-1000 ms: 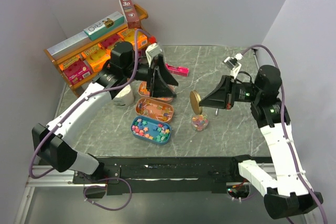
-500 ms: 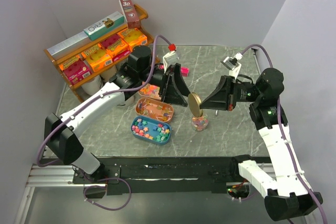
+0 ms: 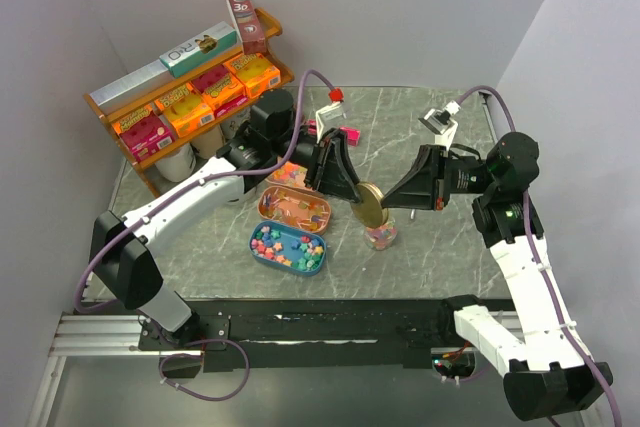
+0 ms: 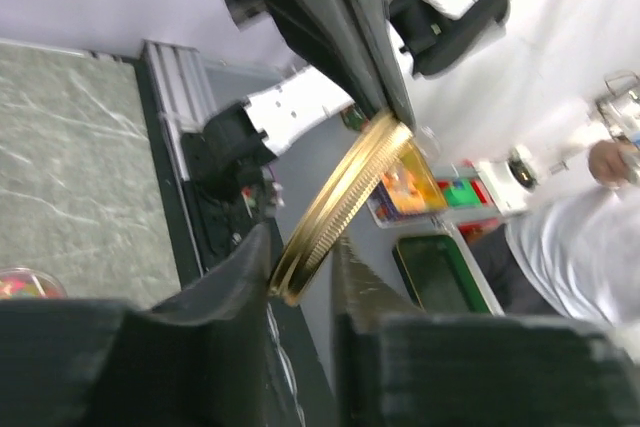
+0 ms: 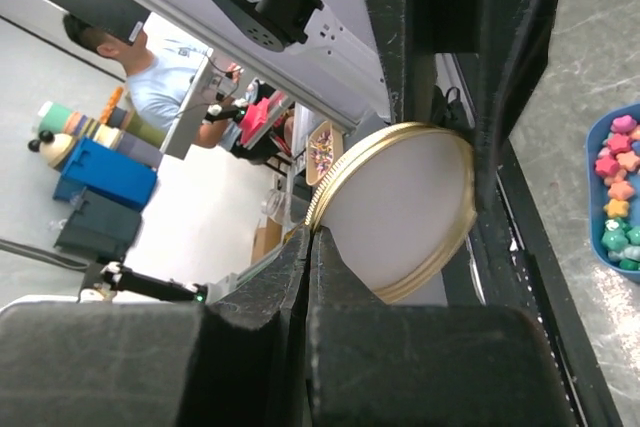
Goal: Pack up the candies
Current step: Adjust the bottle lid, then close the bottle lid on the packing bottle.
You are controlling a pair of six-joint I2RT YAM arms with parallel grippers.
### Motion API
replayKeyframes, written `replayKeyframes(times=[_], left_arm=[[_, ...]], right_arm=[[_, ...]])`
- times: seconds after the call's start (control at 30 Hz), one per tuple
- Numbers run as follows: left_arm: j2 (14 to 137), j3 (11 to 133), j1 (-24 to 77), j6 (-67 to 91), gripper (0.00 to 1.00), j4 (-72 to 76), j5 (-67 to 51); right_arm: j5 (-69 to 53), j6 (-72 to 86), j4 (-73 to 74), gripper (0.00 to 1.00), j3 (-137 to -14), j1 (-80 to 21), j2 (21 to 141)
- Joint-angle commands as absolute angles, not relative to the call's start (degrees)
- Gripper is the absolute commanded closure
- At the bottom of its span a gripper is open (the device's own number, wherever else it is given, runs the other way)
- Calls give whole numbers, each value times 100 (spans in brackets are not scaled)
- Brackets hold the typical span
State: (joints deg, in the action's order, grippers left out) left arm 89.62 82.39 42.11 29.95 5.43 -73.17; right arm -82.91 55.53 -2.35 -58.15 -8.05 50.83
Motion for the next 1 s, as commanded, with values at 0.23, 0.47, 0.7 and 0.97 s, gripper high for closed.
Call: replayKeyframes(times=[0.23,0.47,0.7,0.97], left_arm=[[8859,8095,4298,3223,87,79,-5830],[9000,7559,4298,4060,84,237,-5142],[9395,7295,4307,4333,82,-315,-4194],[10247,7023,4315,4649,78,-132,-4148]], right_arm=[[-6347,3112,3275,36,-6443,-879,5432],[-4845,2936,4094,34,-6056,-870,5248],[-2436,3278,4921,33,-5775,-870,4870],[-1512,3586,5423,36,-5257,-853,4764]])
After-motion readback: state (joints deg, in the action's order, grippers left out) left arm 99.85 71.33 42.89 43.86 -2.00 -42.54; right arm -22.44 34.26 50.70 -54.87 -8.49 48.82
